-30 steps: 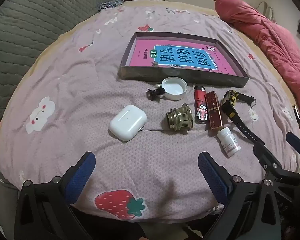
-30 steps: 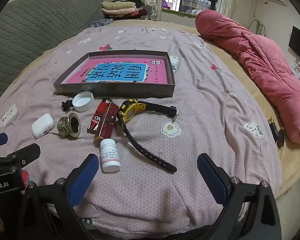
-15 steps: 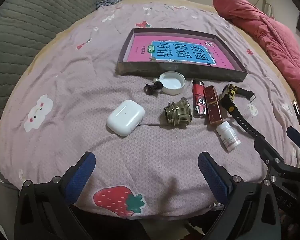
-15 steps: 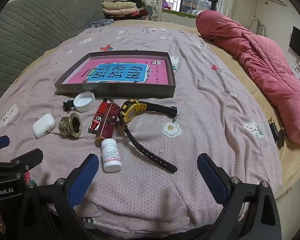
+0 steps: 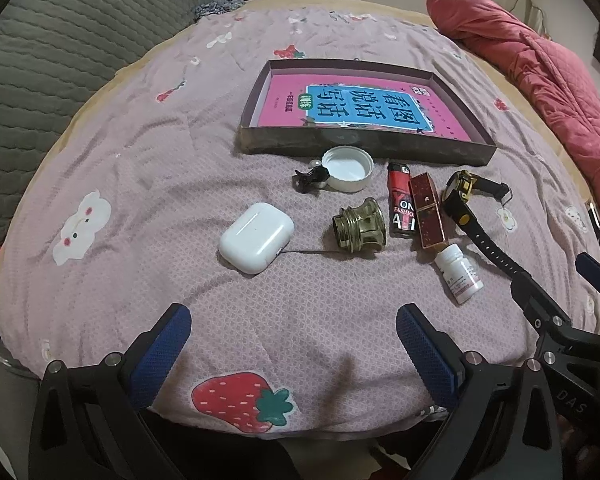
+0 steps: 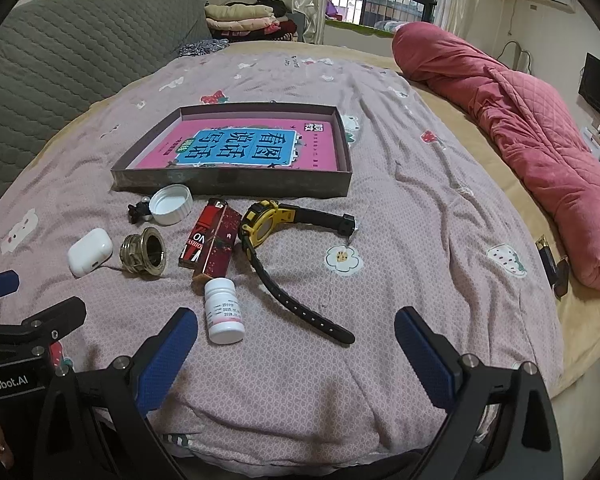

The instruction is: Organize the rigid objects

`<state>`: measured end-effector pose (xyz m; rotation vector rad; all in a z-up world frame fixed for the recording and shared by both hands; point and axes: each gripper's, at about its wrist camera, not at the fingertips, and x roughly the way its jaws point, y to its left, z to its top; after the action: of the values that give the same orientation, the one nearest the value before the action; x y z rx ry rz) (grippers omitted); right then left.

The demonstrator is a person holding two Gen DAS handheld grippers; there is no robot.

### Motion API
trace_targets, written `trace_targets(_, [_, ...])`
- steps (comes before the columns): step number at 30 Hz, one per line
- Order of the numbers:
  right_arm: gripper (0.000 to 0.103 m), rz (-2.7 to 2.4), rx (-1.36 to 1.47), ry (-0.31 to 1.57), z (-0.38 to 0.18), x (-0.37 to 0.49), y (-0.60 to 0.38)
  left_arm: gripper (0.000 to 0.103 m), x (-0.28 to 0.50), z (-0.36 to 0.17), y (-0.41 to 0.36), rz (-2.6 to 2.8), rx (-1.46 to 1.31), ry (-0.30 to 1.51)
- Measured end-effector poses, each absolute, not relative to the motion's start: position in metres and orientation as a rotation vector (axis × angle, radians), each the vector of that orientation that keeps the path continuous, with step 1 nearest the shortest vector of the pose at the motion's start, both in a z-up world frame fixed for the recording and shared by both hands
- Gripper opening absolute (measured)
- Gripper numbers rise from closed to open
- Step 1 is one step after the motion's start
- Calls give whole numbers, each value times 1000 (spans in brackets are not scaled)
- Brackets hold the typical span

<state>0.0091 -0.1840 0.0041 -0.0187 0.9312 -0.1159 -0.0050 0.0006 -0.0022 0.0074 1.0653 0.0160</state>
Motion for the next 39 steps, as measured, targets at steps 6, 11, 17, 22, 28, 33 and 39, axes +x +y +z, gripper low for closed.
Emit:
trace_targets(6, [99, -115, -21, 932, 4, 10, -184, 102, -5, -1, 2, 20, 8, 1060])
trace_targets(11, [99, -116, -22, 930, 4, 10, -183, 102, -5, 0, 2, 17, 7, 1061])
trace_targets(17, [99, -113, -24, 931, 5, 10, -182, 102, -6, 2, 2, 18, 8, 1056])
trace_targets(22, [99, -113, -22, 929, 5, 10, -183, 102, -6, 1, 1, 17, 9, 1055])
trace_targets(28, [99, -114, -21, 928, 5, 10, -183, 102, -6, 2, 2, 17, 9, 1053])
trace_targets(33, [99, -112, -22, 926, 6, 10, -184, 102, -7, 3, 2, 20, 8, 1050])
trace_targets(39, [99, -109, -19, 920, 9, 10, -182, 102, -8, 6, 4, 25, 7, 1036])
